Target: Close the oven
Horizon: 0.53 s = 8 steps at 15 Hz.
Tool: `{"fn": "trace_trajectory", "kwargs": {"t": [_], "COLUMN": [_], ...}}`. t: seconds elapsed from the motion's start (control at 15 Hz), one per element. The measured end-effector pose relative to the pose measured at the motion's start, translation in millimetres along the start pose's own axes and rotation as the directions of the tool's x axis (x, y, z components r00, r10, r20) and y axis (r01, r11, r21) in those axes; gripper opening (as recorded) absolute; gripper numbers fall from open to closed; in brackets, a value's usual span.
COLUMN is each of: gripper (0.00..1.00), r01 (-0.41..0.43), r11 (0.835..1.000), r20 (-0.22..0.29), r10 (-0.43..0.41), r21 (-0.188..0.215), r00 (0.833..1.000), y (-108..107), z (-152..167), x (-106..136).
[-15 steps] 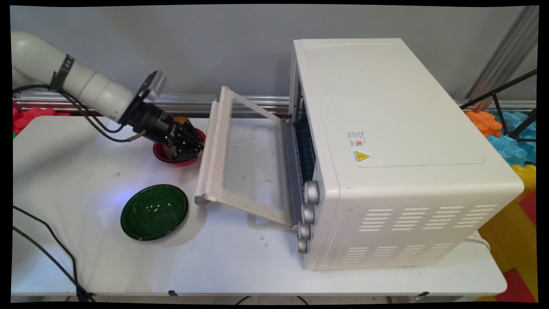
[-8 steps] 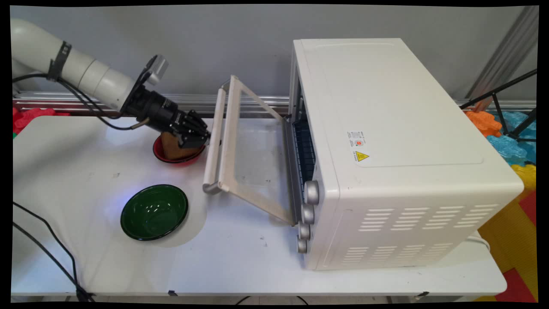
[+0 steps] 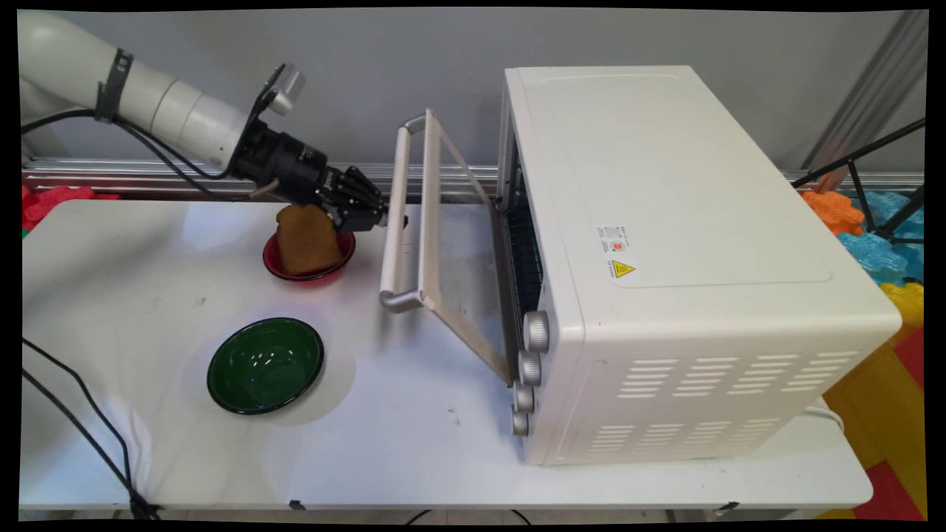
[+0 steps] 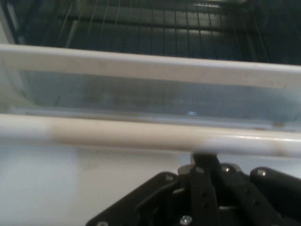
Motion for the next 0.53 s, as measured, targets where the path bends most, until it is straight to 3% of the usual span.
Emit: {"fn": "trace_trajectory", "kwargs": {"t": [0.53], "gripper": [0.00], "r01": [0.025], "r11": [1.000], "r20": [-0.027], "r10": [-0.024], "r21": [0.008], "r00": [0.999], "y": [1.8], "z": [6.8], "x": [14.1]}}
